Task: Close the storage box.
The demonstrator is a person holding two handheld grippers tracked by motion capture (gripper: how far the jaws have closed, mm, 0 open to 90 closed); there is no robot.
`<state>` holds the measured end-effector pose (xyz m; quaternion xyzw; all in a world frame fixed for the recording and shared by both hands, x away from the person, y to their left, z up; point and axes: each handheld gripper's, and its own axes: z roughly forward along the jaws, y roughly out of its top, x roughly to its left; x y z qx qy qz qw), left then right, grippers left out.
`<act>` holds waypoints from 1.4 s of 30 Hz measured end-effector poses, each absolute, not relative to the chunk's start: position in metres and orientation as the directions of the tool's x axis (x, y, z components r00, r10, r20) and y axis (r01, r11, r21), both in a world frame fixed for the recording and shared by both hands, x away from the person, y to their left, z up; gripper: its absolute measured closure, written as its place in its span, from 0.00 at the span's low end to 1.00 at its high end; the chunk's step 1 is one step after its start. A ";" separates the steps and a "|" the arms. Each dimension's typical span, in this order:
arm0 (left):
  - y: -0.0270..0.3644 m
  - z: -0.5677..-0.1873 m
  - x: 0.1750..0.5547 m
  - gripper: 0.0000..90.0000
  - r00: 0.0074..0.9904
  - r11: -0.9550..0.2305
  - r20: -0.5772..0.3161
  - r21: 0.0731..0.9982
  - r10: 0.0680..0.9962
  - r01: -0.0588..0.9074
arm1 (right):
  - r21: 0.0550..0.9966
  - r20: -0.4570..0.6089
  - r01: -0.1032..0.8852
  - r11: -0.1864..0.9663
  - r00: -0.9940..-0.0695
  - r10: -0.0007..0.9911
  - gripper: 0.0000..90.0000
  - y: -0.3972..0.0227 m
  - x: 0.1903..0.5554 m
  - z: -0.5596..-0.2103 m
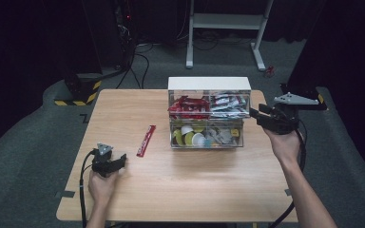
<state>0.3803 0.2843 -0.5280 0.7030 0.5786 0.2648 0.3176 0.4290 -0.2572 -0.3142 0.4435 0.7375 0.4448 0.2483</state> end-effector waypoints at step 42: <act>0.284 -0.528 0.380 0.38 0.188 -0.127 0.004 0.753 0.982 0.646 | 0.883 0.131 0.466 0.055 -0.356 0.925 0.54 -0.303 0.396 -0.412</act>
